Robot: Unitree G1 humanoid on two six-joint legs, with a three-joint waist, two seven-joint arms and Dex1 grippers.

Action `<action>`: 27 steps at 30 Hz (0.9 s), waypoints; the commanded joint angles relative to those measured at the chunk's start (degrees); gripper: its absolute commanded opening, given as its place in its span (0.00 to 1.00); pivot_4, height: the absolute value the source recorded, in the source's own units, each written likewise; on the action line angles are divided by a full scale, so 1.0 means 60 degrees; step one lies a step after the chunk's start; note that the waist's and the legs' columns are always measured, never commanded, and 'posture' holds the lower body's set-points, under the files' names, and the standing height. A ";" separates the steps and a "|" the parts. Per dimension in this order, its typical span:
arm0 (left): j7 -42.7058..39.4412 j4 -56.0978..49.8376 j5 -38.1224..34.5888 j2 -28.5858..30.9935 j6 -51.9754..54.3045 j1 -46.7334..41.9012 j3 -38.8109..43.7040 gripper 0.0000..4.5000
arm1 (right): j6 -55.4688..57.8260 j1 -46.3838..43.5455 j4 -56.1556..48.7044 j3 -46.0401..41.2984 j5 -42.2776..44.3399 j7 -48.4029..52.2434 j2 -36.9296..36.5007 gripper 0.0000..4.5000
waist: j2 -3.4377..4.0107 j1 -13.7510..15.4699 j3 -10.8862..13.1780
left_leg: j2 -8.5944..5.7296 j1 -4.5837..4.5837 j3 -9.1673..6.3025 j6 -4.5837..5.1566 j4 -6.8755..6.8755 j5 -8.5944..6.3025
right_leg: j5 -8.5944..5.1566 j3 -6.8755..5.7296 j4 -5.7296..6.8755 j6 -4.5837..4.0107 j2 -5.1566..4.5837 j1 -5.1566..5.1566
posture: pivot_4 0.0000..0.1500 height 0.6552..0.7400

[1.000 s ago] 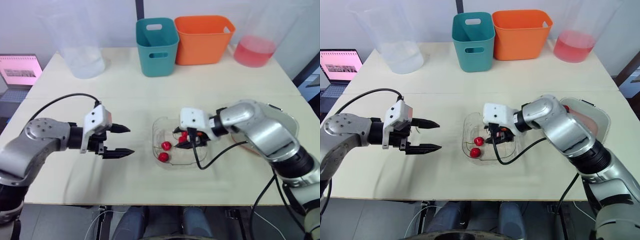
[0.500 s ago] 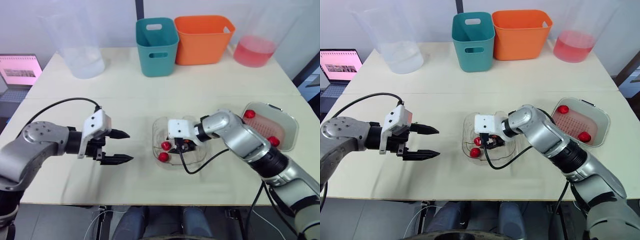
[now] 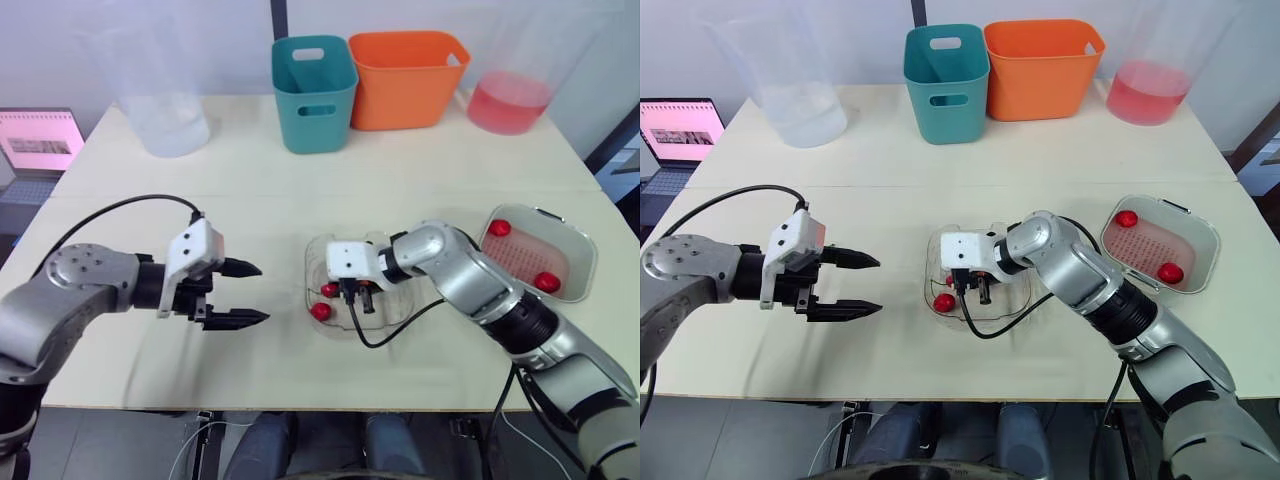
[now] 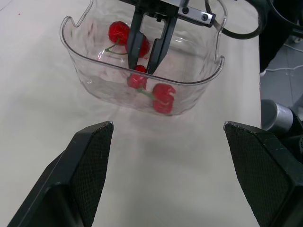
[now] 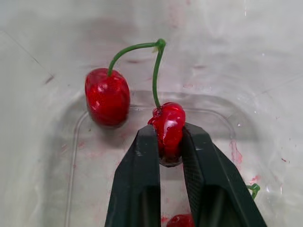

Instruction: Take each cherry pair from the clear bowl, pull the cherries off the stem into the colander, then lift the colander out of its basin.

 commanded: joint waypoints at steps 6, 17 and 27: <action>0.0204 0.1041 -0.0722 -0.0401 0.0209 -0.1097 0.0919 0.88 | 0.0741 0.0327 -0.2237 -0.2537 0.0961 0.0165 -0.1432 0.09 | 0.0003 0.0081 0.0005 | -0.0006 -0.0006 -0.0006 0.0013 0.0003 -0.0008 | 0.0000 -0.0002 -0.0002 0.0000 -0.0002 0.0002 | 1.00 1.00; 0.1595 0.3007 -0.1315 -0.3255 0.0785 -0.5062 0.0370 0.88 | 0.3751 -0.0761 -0.3150 -0.5165 0.2421 -0.2258 -0.0666 0.09 | -0.0002 0.0025 0.0002 | -0.0004 0.0000 -0.0006 -0.0037 0.0017 0.0021 | 0.0001 -0.0011 0.0017 0.0001 -0.0002 0.0006 | 1.00 1.00; 0.1877 0.4097 -0.0525 -0.4446 0.0732 -0.6202 -0.0394 0.88 | 0.3590 -0.1009 -0.3440 -0.4303 0.2090 -0.3519 -0.0664 0.09 | -0.0008 -0.0002 0.0000 | -0.0008 -0.0005 0.0005 -0.0044 0.0014 0.0025 | 0.0001 -0.0003 0.0015 0.0002 -0.0007 -0.0005 | 1.00 1.00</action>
